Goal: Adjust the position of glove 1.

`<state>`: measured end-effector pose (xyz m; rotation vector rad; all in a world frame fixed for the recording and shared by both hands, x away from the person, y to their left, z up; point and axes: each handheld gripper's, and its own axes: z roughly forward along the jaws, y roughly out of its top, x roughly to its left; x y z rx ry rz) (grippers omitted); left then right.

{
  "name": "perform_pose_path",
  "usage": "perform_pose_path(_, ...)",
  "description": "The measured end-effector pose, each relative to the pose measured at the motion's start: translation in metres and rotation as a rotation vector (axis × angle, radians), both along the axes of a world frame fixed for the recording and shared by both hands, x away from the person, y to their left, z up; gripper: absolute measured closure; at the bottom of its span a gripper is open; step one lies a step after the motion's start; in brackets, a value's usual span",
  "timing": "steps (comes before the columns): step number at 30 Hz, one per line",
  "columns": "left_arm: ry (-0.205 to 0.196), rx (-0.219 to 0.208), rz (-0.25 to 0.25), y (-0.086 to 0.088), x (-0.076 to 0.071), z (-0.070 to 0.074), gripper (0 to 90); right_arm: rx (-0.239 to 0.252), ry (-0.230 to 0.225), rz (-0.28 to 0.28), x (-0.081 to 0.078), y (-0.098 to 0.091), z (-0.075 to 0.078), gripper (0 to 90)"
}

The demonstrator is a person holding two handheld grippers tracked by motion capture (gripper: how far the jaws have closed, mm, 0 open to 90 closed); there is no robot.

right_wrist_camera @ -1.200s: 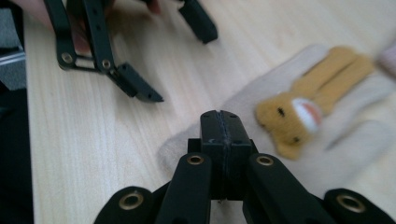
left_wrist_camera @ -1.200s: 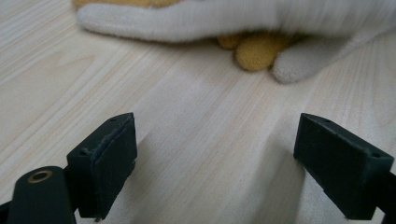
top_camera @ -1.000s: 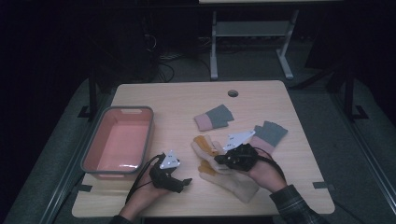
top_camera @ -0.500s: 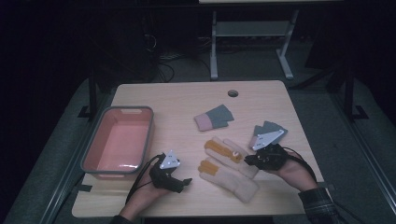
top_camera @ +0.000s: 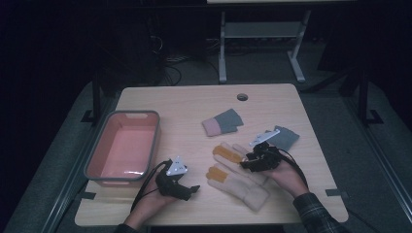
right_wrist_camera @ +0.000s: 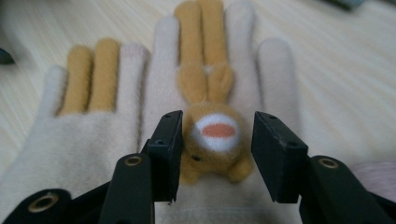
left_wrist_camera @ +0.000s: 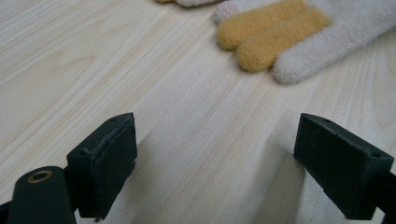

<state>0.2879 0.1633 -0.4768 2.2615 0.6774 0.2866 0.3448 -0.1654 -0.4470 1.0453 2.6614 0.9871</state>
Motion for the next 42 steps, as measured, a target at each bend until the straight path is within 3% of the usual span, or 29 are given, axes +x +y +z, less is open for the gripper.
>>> perform_pose_path(3, 0.000, 0.000, 0.000, 0.000, 0.000, 0.000, 12.5, -0.006, 0.021, 0.008, 0.001, 0.003, -0.009, 58.1)
perform_pose_path(6, 0.000, 0.000, 0.000, 0.000, 0.000, 0.000, 12.5, -0.010, 0.002, 0.013, -0.001, 0.003, -0.007, 66.3)
perform_pose_path(10, 0.000, -0.001, 0.000, 0.000, 0.000, 0.000, 12.5, 0.004, -0.016, 0.013, -0.002, -0.001, -0.004, 68.9)
perform_pose_path(14, -0.001, 0.000, 0.000, 0.000, 0.000, 0.000, 12.5, 0.033, -0.039, 0.002, -0.004, -0.005, 0.006, 69.2)
perform_pose_path(17, -0.006, 0.003, -0.004, 0.000, 0.000, 0.000, 12.5, 0.078, -0.073, 0.002, -0.012, -0.009, 0.025, 69.4)
perform_pose_path(21, -0.005, 0.001, -0.001, 0.000, 0.000, 0.000, 12.5, 0.101, -0.083, 0.012, -0.022, -0.011, 0.039, 69.4)
perform_pose_path(31, 0.003, -0.004, 0.002, 0.000, 0.000, 0.000, 12.5, 0.110, -0.107, 0.042, -0.051, -0.014, 0.066, 69.4)
perform_pose_path(35, 0.003, 0.004, -0.002, 0.000, 0.000, 0.000, 12.5, 0.102, -0.107, 0.053, -0.075, -0.011, 0.077, 69.4)
perform_pose_path(38, 0.004, 0.004, -0.002, 0.000, 0.000, 0.000, 12.5, 0.103, -0.103, 0.050, -0.079, -0.008, 0.076, 69.4)
perform_pose_path(42, 0.003, 0.001, -0.001, 0.000, 0.000, 0.000, 12.5, 0.084, -0.069, 0.065, -0.078, 0.007, 0.061, 69.3)
